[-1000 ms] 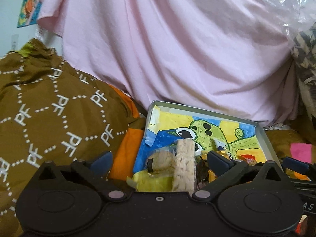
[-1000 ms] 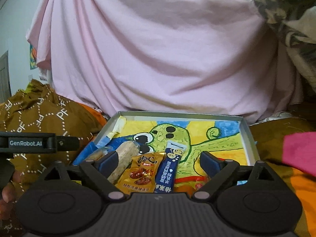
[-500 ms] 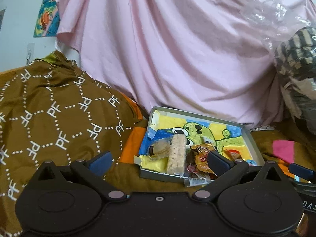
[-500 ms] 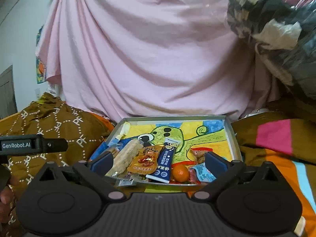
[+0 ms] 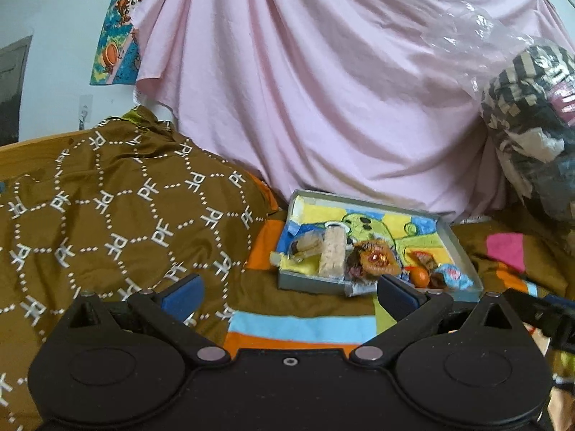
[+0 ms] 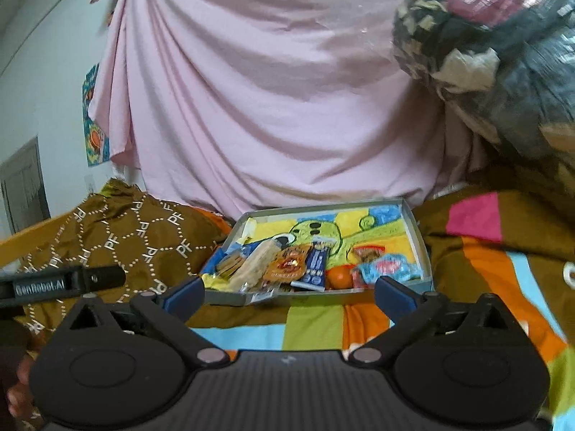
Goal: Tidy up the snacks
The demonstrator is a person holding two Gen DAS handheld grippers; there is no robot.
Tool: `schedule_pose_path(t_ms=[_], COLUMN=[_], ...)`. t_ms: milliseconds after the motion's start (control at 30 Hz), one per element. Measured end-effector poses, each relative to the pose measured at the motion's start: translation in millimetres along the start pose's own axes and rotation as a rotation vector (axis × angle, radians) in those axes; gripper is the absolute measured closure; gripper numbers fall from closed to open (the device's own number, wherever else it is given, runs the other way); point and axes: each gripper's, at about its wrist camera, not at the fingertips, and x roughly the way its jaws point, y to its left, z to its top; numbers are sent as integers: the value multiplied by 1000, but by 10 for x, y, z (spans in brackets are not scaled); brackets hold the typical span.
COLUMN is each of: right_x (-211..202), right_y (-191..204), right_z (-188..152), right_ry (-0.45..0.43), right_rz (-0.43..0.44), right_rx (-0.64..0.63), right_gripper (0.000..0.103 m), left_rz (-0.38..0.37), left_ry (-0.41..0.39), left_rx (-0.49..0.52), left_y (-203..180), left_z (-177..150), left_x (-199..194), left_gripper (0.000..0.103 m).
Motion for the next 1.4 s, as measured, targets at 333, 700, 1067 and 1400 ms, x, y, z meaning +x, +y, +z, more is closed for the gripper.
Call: schedule_pose_path(t_ms=[333, 700, 1067, 1400], right_x=[-358, -486, -502, -436], right_y=[-1, 136, 325, 329], right_z=[-277, -562, -737, -775], right_ry=[16, 73, 121, 140], right_rz=[-30, -33, -19, -30], right_rx=[31, -33, -87, -72], right_gripper=[0, 0, 0, 0], left_rz=[9, 38, 46, 36], left_ry=[-3, 17, 48, 77], left_rx=[30, 114, 121, 127], left_y=[21, 102, 297, 288], left_z=[-301, -610, -760, -829], left_x=[-289, -458, -491, -457], left_gripper=[1, 1, 1, 1])
